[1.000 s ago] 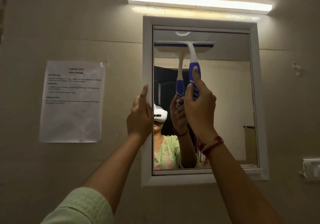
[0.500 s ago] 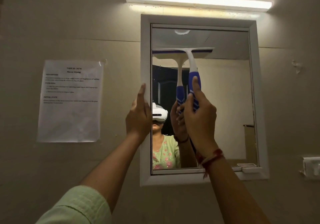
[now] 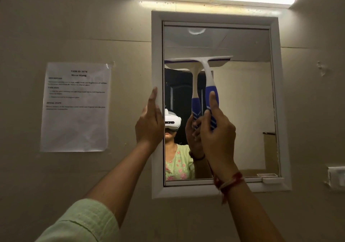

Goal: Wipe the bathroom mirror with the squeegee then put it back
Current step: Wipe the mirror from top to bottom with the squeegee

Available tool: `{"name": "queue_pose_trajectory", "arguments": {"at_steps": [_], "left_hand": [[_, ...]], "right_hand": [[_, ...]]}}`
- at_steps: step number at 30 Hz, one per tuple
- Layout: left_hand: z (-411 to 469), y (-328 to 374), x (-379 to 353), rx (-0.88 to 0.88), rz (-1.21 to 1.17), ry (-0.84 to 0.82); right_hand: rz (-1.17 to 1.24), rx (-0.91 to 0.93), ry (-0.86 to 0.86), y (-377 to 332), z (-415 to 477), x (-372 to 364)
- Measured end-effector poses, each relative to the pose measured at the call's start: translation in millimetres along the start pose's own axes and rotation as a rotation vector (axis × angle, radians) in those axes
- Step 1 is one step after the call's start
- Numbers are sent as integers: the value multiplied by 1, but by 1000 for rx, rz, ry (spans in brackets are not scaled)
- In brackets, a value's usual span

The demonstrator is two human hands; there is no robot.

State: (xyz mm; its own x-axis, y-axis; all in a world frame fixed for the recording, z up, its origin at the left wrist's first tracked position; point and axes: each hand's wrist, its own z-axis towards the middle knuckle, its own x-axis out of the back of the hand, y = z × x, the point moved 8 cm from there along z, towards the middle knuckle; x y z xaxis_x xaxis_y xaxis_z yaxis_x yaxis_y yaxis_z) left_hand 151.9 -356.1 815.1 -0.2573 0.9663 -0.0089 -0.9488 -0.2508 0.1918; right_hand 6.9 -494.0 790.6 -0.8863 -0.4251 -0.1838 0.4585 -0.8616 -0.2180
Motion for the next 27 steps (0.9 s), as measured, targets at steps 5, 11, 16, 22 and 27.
{"name": "queue_pose_trajectory", "arguments": {"at_steps": [5,11,16,22,27], "left_hand": [[1,-1,-1,-2,-9,-6],[0,-1,-2,-10,-15,0],[0,-3,-3,-6,-17,-11],[2,-2,-5,-13,-21,-29],[1,-3,-5,1,-26,-30]], "right_hand": [[-39,21,-32,6,-36,5],[-2,-5,-29,0,-27,4],[-12,-23,-38,4,-22,-1],[-35,-6,-61,14,-76,6],[-21,-8,-42,9,-50,0]]}}
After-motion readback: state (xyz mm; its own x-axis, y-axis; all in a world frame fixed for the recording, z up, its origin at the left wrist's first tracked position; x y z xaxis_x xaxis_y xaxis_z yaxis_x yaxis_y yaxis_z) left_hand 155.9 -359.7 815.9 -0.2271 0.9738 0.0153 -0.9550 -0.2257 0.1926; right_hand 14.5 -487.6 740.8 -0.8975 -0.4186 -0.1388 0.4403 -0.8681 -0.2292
